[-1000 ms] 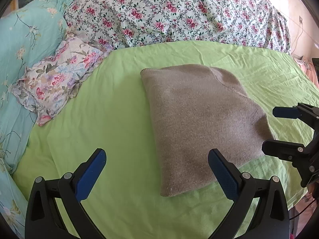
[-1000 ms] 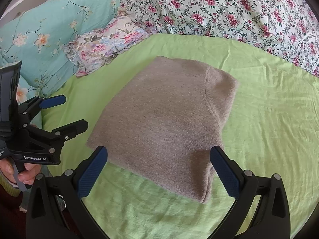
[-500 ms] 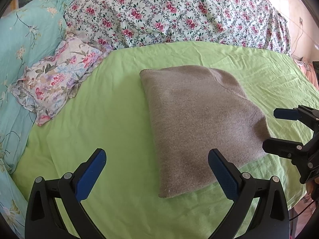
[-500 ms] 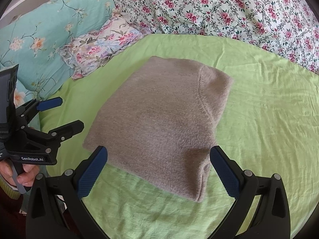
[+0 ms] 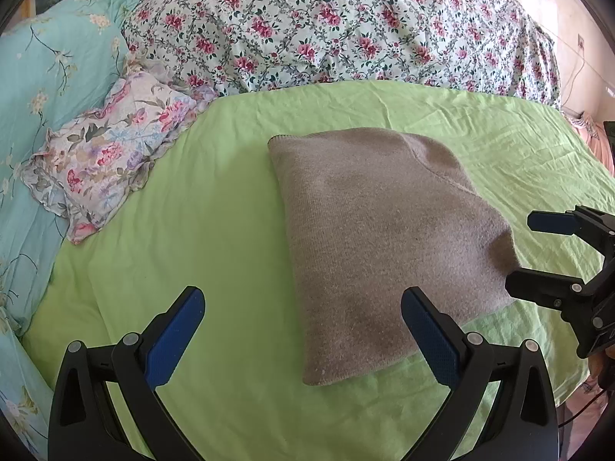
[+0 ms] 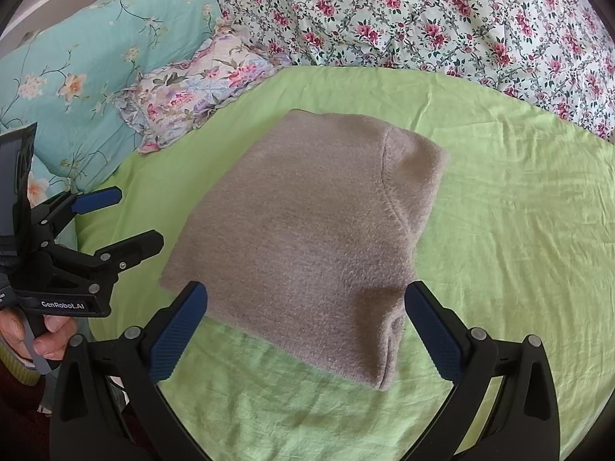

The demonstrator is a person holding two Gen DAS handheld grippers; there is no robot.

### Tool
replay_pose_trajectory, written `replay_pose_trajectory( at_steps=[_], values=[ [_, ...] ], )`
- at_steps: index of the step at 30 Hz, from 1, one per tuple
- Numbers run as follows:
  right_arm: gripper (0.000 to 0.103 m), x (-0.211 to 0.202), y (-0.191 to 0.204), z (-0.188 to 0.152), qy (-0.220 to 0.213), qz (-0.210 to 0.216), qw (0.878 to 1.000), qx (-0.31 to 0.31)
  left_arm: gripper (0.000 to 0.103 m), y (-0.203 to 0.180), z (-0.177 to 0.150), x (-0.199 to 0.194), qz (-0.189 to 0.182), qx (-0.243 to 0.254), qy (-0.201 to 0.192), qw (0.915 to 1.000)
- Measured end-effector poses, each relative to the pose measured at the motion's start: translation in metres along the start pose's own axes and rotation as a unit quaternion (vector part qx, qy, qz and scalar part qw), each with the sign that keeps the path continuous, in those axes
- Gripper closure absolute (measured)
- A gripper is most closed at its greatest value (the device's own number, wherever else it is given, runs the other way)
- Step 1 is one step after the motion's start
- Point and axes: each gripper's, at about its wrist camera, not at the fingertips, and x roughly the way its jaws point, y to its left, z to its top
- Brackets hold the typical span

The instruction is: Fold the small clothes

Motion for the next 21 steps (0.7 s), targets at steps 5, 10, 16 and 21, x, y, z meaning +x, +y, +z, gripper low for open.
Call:
replay_pose_trajectory(
  at_steps=[5,10,16,21],
  values=[
    [0.001,-0.001,-0.0034,0.0009,0.0,0.0,1.0,0.0,0.001,-0.0012,0.0013,0.0011,-0.001,0.0,0.0,1.0],
    [0.001,-0.0002,-0.0052,0.0004,0.0,-0.002,1.0,0.001,0.001,-0.0011,0.0019,0.0013,-0.001,0.0,0.0,1.0],
    [0.001,0.0,-0.0062,0.0004,0.001,-0.001,1.0,0.001,0.001,-0.0016,0.0032,0.0023,-0.002,0.0,0.0,1.0],
    [0.001,0.0,-0.0062,0.0005,0.0,-0.001,1.0,0.001,0.001,-0.0009,0.0033,0.0028,-0.002,0.0,0.0,1.0]
  ],
)
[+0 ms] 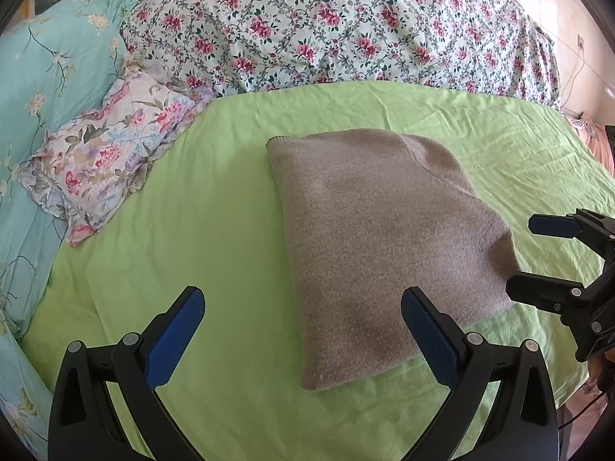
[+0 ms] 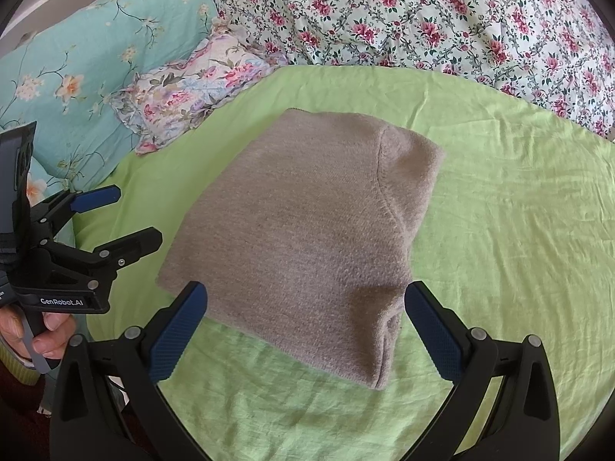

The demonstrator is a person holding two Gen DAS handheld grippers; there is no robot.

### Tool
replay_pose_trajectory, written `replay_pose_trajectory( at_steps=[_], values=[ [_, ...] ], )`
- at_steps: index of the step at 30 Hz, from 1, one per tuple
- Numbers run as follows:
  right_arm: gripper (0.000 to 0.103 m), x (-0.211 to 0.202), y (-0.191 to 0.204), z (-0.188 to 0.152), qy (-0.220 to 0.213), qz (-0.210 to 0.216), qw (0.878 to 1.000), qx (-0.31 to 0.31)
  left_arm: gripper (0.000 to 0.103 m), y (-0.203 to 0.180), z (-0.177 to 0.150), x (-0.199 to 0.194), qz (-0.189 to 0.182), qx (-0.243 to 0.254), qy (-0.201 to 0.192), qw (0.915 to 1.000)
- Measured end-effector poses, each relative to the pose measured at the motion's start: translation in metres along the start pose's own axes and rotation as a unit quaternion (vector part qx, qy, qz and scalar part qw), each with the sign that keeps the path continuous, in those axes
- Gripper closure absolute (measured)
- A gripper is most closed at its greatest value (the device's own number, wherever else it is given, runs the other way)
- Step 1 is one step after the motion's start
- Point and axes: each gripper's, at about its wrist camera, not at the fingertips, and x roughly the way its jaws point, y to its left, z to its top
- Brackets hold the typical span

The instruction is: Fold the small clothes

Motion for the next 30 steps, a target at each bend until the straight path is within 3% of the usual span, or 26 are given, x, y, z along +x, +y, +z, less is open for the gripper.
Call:
replay_pose_trajectory(
  at_steps=[30],
  values=[
    [0.001,0.0008,-0.0046,0.0019,0.001,-0.002,1.0,-0.003,0.001,-0.0044,0.0004,0.0012,-0.004,0.001,-0.002,1.0]
  ],
)
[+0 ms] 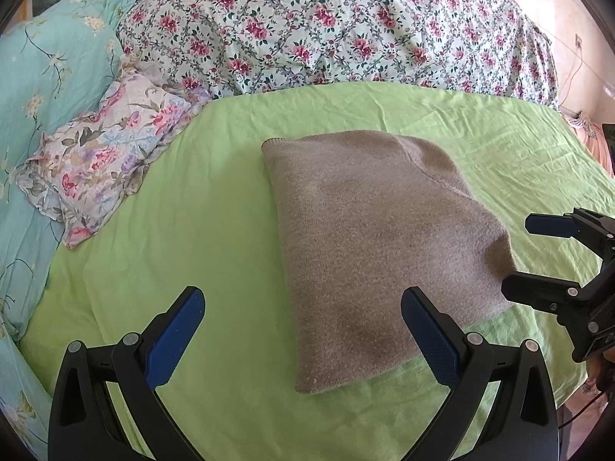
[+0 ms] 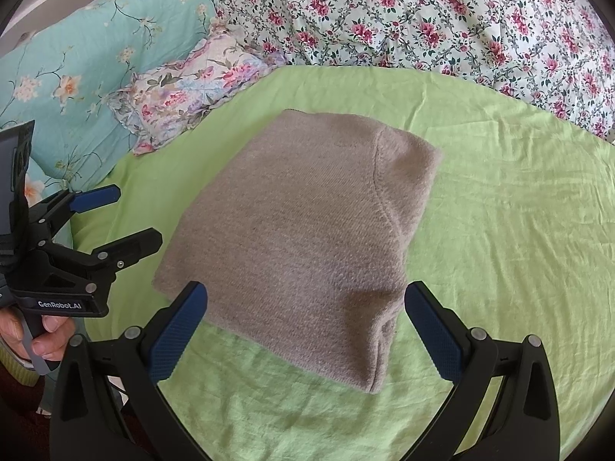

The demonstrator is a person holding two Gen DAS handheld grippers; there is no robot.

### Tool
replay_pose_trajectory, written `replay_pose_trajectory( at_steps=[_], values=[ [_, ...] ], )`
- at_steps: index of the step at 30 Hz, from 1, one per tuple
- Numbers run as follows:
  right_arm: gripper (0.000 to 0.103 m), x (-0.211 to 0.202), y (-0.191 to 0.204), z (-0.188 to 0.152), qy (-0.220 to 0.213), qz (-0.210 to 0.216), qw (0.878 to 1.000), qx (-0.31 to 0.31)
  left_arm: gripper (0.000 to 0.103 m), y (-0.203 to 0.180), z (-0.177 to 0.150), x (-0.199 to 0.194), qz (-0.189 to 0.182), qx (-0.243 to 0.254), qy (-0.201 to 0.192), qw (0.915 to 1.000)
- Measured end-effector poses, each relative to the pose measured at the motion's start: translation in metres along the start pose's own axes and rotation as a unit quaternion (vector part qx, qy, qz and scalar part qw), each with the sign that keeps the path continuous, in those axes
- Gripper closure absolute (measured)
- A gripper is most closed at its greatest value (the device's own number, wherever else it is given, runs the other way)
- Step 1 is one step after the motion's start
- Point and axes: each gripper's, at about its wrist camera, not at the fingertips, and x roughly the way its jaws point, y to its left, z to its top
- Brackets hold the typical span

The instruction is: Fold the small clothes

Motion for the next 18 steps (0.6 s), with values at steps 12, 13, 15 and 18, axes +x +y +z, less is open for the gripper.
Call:
replay_pose_trajectory(
  at_steps=[12,13,15,18],
  values=[
    [0.001,0.006,-0.012,0.009,0.0,-0.005,1.0,0.014,0.001,0.002,0.016,0.017,0.002,-0.022,0.009,0.9997],
    [0.001,0.006,-0.013,0.009,0.0,-0.006,1.0,0.015,0.001,0.002,0.016,0.018,0.004,-0.022,0.009,0.9997],
    [0.001,0.007,-0.013,0.009,0.001,-0.007,1.0,0.016,0.001,0.001,0.017,0.019,0.007,-0.024,0.01,0.9996],
    [0.001,0.007,-0.015,0.009,0.0,-0.008,1.0,0.02,0.001,0.001,0.017,0.02,0.01,-0.026,0.012,0.9995]
  ],
)
